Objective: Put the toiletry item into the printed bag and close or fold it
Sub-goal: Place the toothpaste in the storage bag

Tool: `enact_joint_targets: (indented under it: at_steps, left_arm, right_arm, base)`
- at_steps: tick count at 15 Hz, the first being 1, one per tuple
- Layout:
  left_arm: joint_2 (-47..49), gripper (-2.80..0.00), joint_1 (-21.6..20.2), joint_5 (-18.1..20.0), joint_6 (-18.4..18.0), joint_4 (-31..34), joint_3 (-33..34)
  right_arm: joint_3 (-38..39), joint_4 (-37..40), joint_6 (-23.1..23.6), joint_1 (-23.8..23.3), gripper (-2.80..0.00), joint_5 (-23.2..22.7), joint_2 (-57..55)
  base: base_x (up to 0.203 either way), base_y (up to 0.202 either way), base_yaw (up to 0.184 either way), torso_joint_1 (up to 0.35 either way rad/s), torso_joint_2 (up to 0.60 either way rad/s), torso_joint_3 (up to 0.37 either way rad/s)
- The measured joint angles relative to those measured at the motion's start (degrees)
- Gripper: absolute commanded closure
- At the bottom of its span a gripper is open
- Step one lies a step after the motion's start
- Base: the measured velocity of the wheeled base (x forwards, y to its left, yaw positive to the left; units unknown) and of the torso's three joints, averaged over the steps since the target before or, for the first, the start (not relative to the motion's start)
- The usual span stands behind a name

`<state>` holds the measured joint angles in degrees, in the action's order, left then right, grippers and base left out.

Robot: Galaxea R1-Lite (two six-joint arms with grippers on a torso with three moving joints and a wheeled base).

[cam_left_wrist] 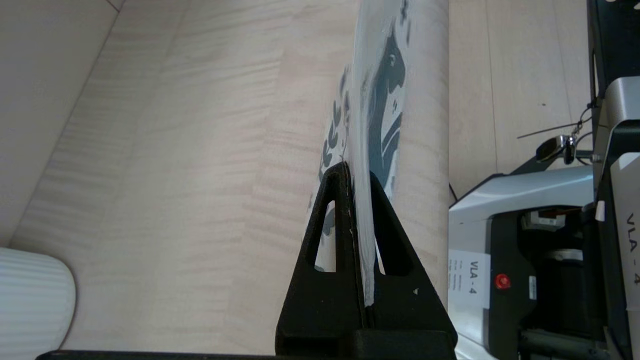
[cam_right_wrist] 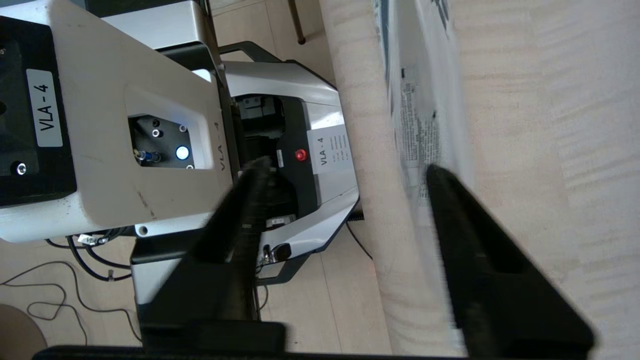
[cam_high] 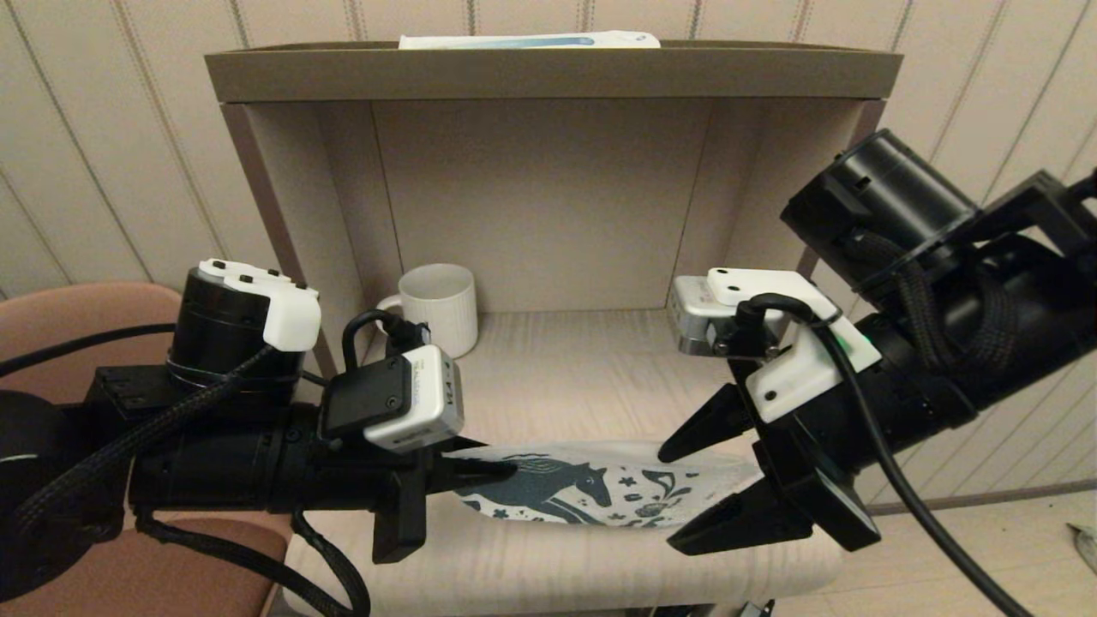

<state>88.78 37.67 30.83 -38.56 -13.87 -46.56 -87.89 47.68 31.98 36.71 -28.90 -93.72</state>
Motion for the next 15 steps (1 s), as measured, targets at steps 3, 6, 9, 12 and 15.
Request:
enact_joint_targets:
  at_steps: [3, 6, 9, 12, 15]
  left_arm:
    - [0.12, 0.0, -0.02, 0.17, 1.31, -1.94, 0.55]
    - [0.52, 0.0, -0.11, 1.09, 2.13, -3.14, 1.08]
    - [1.04, 0.0, -0.16, 1.43, 3.07, -3.28, 1.19]
    - [1.3, 0.0, -1.18, 3.89, 6.57, -3.73, 0.97]
    - [1.34, 0.0, -2.2, 5.64, 11.19, -7.46, 0.45]
  right_arm:
    - [-0.33, -1.9, -0.57, -0.94, -2.8, -0.26, 1.46]
    - [-0.45, -4.93, -1.94, -3.67, -2.8, -0.67, 4.55]
    - [1.61, -5.02, -2.47, -4.83, -2.8, -1.48, 7.63]
    - [5.08, -5.53, -3.27, -9.25, -2.8, -5.31, 9.74]
    - [7.26, -6.3, -3.94, -13.93, -2.8, -11.85, 10.66]
  base:
    - [0.0, 0.0, 0.0, 0.0, 0.0, 0.0]
    - [0.0, 0.0, 0.0, 0.0, 0.0, 0.0]
    - [0.0, 0.0, 0.0, 0.0, 0.0, 0.0]
    - [0.0, 0.0, 0.0, 0.0, 0.0, 0.0]
    - [0.0, 0.0, 0.0, 0.0, 0.0, 0.0]
